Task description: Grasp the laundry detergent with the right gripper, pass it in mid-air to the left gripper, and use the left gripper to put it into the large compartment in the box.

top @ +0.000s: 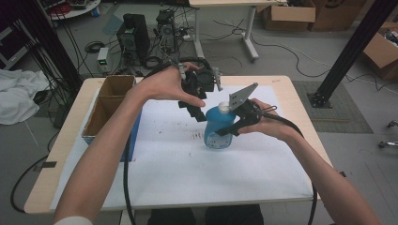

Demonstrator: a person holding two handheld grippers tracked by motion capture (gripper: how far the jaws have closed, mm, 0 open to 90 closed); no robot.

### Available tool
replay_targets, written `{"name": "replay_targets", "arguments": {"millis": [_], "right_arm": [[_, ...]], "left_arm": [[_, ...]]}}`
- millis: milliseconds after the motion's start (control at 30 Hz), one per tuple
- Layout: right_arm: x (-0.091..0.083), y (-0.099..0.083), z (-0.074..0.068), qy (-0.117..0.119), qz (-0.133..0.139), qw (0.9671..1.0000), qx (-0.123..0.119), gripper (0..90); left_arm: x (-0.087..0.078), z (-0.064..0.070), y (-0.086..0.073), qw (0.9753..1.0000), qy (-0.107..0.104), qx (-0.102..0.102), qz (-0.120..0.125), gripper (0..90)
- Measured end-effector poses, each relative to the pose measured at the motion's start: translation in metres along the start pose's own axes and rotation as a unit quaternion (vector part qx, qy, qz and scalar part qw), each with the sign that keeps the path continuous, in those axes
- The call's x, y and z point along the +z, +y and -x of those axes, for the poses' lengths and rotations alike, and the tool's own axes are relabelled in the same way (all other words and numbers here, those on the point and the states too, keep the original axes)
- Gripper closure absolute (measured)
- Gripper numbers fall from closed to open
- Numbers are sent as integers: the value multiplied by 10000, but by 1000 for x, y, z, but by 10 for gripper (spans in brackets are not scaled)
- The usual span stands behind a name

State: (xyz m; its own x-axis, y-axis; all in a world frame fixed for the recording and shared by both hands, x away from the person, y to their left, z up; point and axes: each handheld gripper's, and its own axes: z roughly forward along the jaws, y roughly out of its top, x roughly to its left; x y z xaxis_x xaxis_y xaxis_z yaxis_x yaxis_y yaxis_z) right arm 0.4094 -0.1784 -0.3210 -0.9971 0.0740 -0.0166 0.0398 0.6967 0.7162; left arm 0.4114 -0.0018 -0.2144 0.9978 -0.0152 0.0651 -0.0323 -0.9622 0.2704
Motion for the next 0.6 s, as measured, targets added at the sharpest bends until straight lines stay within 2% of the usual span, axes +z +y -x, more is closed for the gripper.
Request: {"name": "replay_targets", "arguments": {"millis": [300, 600], "right_arm": [[5, 3, -3, 44, 8, 10000, -35, 459], [8, 6, -5, 63, 24, 10000, -22, 458]], "left_arm": [[19, 5, 14, 9999, -121, 50, 72, 178], [33, 7, 15, 9999, -72, 32, 137, 182]]}}
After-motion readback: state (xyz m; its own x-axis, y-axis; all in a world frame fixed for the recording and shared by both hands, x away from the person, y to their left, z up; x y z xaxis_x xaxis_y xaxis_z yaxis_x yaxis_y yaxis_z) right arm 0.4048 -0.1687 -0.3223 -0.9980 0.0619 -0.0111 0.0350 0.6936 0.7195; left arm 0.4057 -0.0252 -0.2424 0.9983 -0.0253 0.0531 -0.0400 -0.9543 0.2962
